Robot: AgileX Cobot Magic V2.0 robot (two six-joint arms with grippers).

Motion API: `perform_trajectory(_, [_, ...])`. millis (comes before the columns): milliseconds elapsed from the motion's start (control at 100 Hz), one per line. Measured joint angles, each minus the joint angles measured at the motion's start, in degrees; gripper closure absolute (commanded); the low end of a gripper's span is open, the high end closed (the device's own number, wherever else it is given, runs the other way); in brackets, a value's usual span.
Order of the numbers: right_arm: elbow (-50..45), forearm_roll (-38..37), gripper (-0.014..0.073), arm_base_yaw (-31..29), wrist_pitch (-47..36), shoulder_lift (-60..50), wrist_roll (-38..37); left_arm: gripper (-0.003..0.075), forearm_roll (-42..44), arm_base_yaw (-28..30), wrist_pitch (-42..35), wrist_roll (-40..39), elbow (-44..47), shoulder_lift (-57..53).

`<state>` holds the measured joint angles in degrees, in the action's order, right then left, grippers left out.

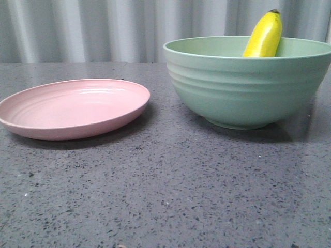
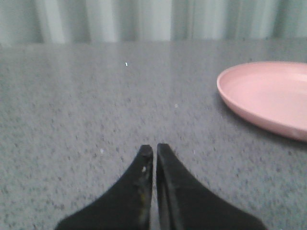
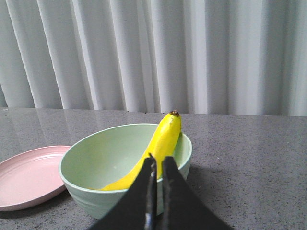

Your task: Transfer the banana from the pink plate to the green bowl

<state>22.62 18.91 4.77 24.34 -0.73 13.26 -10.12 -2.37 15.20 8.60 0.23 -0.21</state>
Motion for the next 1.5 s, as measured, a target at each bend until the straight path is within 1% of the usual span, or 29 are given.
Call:
perform_trajectory(50, [0.0,0.0,0.0663,0.0,0.0,0.0,0.0,0.0741,0.0,0.0,2.3,0.0,0.0,0.0])
perform_trajectory(120, [0.0,0.0,0.0662,0.0,0.0,0.0,0.0,0.0741,-0.1,0.1,3.5,0.0,0.0,0.0])
perform_trajectory(970, [0.0,0.0,0.0663,0.0,0.0,0.0,0.0,0.0741,-0.2,0.1,3.5,0.0,0.0,0.0])
perform_trajectory(1130, [-1.9,0.0,0.0663,-0.2,-0.6,0.0,0.1,0.0741,-0.2,0.1,3.5,0.0,0.0,0.0])
perform_trajectory(1180, [-3.6,0.0,0.0662,-0.9,-2.1,0.0,0.1,0.0741,-0.2,0.1,3.5,0.0,0.0,0.0])
perform_trajectory(1250, [-6.7,-0.5,0.0663,-2.4,-6.5,0.0,0.1,0.0741,-0.2,0.1,3.5,0.0,0.0,0.0])
perform_trajectory(1400, [-14.8,-1.0,0.0663,-6.2,-21.2,0.0,-0.2,0.0741,-0.3,0.1,3.5,0.0,0.0,0.0])
perform_trajectory(1500, [-19.8,-2.9,0.0663,-7.7,-30.0,0.0,-2.6,0.0741,-0.3,0.1,3.5,0.0,0.0,0.0])
